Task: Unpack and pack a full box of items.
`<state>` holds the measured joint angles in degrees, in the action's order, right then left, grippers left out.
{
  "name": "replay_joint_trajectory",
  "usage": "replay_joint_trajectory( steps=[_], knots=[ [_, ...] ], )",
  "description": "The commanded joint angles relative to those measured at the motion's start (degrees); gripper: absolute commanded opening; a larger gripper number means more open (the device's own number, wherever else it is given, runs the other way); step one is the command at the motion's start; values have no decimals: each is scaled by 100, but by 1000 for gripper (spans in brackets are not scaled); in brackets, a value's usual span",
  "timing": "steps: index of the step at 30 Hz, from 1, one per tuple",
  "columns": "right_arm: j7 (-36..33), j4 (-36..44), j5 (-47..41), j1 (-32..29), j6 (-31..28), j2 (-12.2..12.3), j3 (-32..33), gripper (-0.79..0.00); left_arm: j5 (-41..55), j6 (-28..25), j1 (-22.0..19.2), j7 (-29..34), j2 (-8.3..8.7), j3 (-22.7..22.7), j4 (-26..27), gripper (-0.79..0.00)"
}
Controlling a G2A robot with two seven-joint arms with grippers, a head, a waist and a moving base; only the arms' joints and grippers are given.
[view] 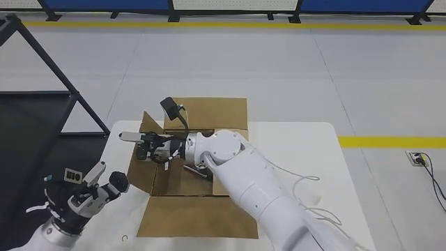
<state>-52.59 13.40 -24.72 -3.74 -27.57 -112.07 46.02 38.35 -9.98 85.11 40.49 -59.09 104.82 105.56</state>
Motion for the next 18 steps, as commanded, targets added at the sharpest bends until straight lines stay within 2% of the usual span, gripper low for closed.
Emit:
replay_joint_trajectory(
  steps=[1,8,18],
  knots=[
    [24,20,29,-29,-31,19,27,0,153,39,-27,43,0,60,-1,0],
    [160,138,162,-167,-252,125,143,0,468,239,-260,65,14,278,-121,0],
    [442,257,416,-207,-679,517,488,0,555,556,-456,348,57,489,-219,0]
  ],
)
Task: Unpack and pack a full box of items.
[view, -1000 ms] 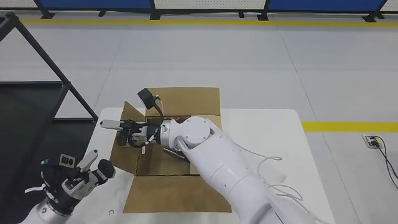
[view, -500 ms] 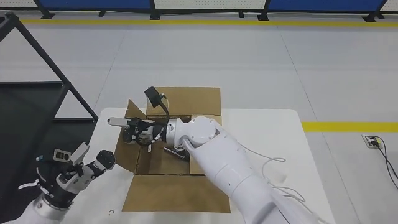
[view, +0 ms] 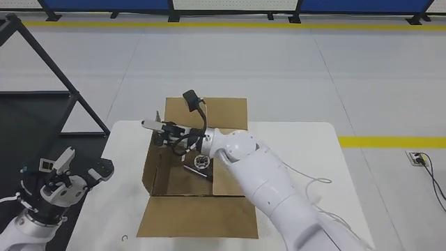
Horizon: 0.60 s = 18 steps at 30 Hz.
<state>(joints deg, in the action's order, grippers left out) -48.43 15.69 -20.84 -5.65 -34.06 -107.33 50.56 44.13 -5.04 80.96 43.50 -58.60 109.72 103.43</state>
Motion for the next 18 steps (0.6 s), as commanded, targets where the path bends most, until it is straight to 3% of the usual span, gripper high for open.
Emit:
replay_joint_trajectory(
  steps=[1,10,18],
  knots=[
    [53,63,67,-35,-52,90,70,0,-54,109,-85,76,16,0,-18,0],
    [72,715,495,-435,43,566,428,0,-388,375,-378,214,60,-197,-37,0],
    [-283,2031,1074,-1021,1429,965,698,0,-762,257,-492,-102,69,-283,-118,0]
  ],
)
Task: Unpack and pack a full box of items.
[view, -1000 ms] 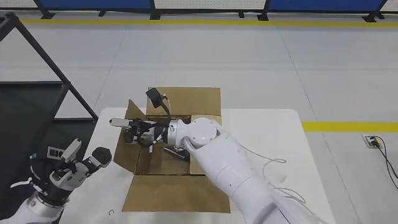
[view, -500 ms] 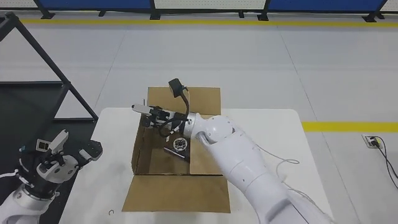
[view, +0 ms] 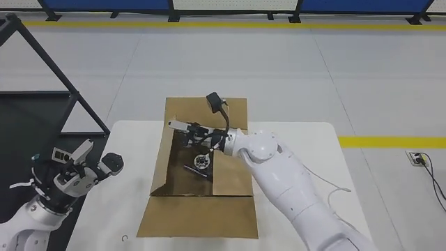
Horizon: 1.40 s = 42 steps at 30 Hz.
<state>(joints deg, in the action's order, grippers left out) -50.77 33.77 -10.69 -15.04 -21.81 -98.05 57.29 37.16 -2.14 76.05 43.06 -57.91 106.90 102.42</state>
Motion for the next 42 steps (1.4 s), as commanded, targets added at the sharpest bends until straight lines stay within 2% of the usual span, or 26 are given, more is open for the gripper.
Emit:
replay_joint_trajectory(
  steps=[1,8,14,19,25,33,38,42],
  knots=[
    [-76,442,114,-176,347,72,51,0,-73,-50,0,-92,1,13,-45,0],
    [-166,1755,455,-573,1197,130,-109,0,104,-156,154,-135,10,350,-253,0],
    [-112,1998,515,-324,1547,-51,-623,0,413,-297,449,-63,1,663,-325,0],
    [202,1667,645,130,1929,-312,-1164,0,628,-380,666,-1,-13,845,-347,0],
    [369,1050,439,579,1999,-685,-1658,0,877,-443,819,67,-31,969,-416,0],
    [598,82,138,921,1727,-1230,-2140,0,1237,-509,995,148,-60,1135,-468,0],
    [752,-528,-32,980,1475,-1547,-2303,0,1455,-678,1101,-27,-98,1221,-489,0],
    [714,-915,-202,989,1334,-1714,-2340,0,1595,-731,1170,-151,-128,1254,-406,0]
  ],
)
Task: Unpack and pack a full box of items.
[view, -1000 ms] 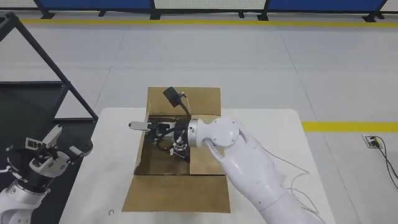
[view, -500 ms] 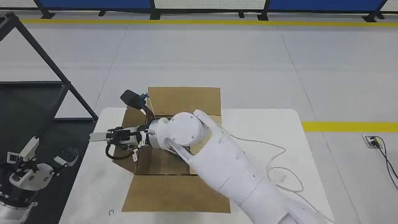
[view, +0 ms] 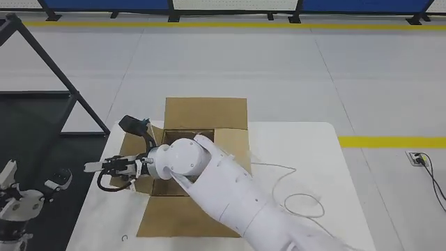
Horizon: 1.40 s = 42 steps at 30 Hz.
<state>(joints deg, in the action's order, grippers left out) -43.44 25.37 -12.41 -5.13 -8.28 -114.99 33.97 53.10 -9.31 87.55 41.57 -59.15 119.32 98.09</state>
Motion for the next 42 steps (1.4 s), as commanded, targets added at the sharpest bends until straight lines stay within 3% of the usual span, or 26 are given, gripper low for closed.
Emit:
replay_joint_trajectory(
  steps=[1,9,22,26,32,42],
  knots=[
    [-42,-123,-68,-10,-29,-36,-16,0,10,-23,40,-6,-9,18,59,0],
    [-174,-318,-330,-64,-46,-59,-53,0,-40,58,61,83,-23,0,186,0],
    [72,-611,-437,135,-634,44,203,0,-412,329,-91,476,4,-236,515,0],
    [107,-759,-501,141,-817,56,334,0,-957,538,-69,689,37,-422,740,0],
    [-40,-886,-566,144,-940,72,489,0,-1498,551,-75,515,41,-716,751,0],
    [-227,-987,-569,133,-1076,108,690,0,-1630,543,-95,207,23,-924,710,0]
  ],
)
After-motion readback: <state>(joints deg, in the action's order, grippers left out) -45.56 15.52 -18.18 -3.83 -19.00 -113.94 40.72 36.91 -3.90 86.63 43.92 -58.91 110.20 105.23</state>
